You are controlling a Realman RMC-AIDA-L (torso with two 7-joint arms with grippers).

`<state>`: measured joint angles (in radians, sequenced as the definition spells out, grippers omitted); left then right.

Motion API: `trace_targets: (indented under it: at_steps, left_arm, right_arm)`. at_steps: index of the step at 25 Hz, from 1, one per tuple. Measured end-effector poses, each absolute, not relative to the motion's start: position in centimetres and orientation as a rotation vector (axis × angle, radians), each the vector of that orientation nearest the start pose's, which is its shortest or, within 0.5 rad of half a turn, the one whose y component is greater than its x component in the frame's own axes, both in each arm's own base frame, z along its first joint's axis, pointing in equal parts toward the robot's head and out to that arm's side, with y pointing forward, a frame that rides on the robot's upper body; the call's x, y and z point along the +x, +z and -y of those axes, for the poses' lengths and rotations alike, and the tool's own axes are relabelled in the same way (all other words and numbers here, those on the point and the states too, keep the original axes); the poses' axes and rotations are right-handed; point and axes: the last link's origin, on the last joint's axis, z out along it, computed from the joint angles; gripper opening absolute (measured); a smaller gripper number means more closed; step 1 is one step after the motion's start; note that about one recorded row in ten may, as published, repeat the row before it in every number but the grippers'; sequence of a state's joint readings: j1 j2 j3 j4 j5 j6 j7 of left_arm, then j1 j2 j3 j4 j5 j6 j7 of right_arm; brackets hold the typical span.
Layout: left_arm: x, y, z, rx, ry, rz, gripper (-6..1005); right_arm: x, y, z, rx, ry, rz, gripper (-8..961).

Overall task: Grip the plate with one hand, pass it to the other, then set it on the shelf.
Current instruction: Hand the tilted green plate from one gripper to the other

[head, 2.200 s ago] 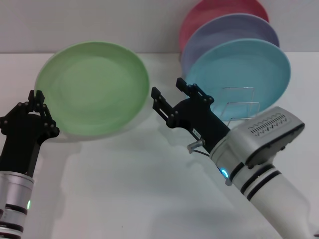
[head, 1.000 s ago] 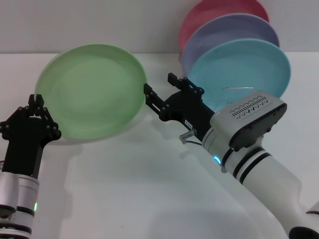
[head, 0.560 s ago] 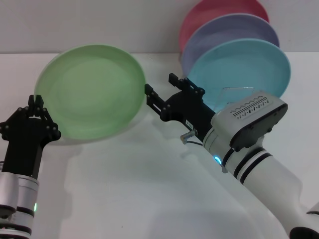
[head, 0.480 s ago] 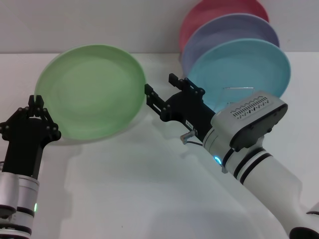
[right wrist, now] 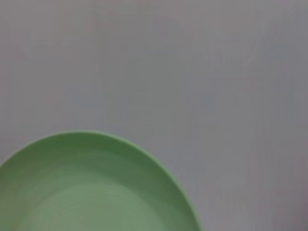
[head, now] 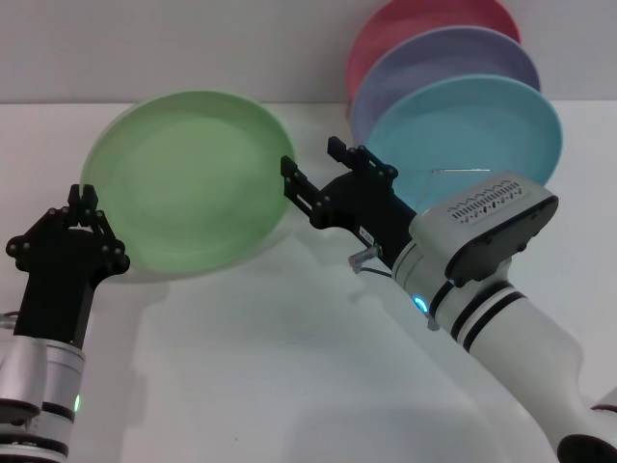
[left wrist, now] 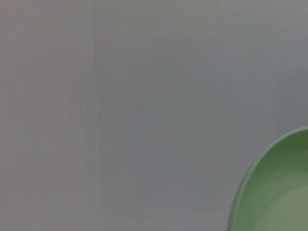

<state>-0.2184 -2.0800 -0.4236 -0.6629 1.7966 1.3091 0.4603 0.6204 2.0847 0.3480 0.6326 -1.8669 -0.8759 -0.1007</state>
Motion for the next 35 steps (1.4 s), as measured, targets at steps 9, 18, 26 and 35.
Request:
trace_targets:
  at_steps: [9, 18, 26, 35]
  left_arm:
    - [-27.39, -6.25, -26.19, -1.505, -0.65, 0.443, 34]
    - [-27.22, -6.32, -26.22, -1.51, -0.656, 0.437, 35]
    - [-27.13, -6.32, -26.31, -1.511, -0.658, 0.436, 35]
    - [-27.1, -6.31, -26.38, -1.51, -0.659, 0.435, 34]
  right_arm:
    - [17.59, -13.5, -34.18, -2.066, 0.815, -0.584, 579]
    - [17.68, -13.55, -34.26, -2.079, 0.801, -0.57, 371]
    - [17.84, -13.54, -34.3, -2.08, 0.793, -0.565, 364]
    - [17.99, -13.51, -34.32, -2.078, 0.787, -0.564, 237]
